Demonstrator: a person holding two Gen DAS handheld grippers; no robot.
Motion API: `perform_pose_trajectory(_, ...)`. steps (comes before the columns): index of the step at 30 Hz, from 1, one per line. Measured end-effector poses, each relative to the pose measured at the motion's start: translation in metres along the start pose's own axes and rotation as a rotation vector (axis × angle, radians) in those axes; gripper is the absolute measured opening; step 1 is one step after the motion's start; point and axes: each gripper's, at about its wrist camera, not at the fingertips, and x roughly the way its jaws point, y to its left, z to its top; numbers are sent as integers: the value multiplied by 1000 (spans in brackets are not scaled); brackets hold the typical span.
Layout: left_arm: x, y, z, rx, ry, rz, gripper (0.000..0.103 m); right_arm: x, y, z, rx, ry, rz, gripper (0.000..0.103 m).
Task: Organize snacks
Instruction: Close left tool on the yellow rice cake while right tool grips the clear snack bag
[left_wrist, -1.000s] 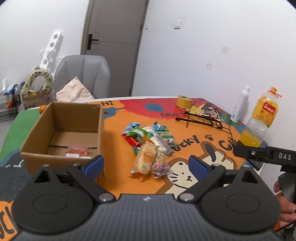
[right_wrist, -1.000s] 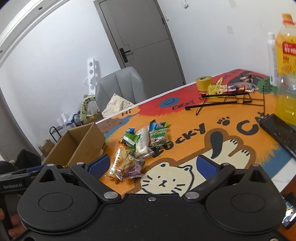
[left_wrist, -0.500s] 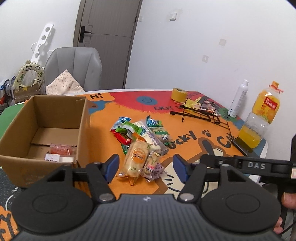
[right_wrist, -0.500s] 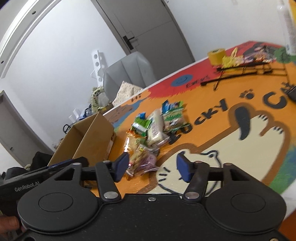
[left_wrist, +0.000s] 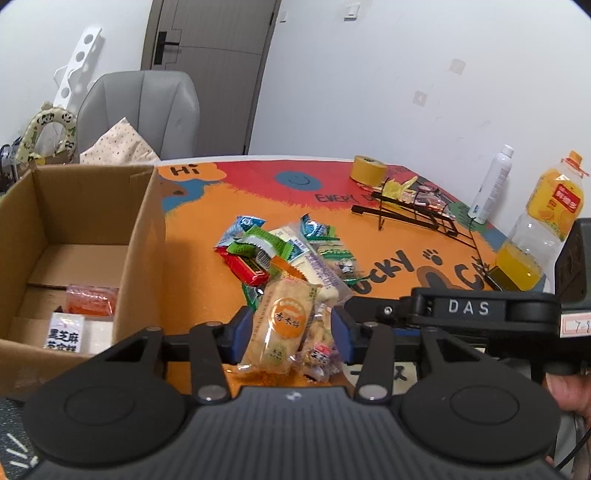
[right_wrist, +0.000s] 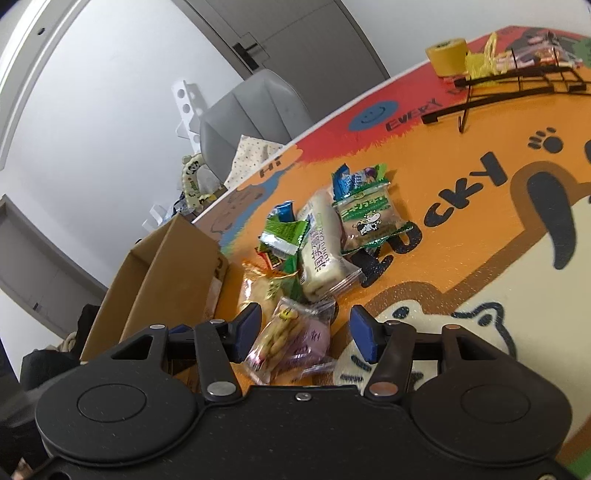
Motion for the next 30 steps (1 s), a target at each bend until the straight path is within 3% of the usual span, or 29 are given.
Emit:
perform_pose_trajectory(8,20,4,-5,23,15,24,46,28,-2,-1,19,53,10,55)
perform_pose_trajectory(13,28,2,-9,38,27,34,49,32,-9,-4,38,62,42,38)
perform_pose_trajectory(21,38,5,-11,29,38,46,61,22,-10,-4,36,47,45,27)
perform_pose_trajectory(25,49,5,-17,29,107,46,61,15,-14,-3,38,29,23,23)
perform_pose_trajectory(28,50,7,-21,16,110,26,50,10,-15,-2,34,16,6,22)
perform_pose_trajectory(29,50,7,-21,13,115,19,39,8,-16,-2,37,12,5,22)
perform_pose_trajectory(30,49,8,-21,0,116,6,39,6,-16,-2,37,7,3,21)
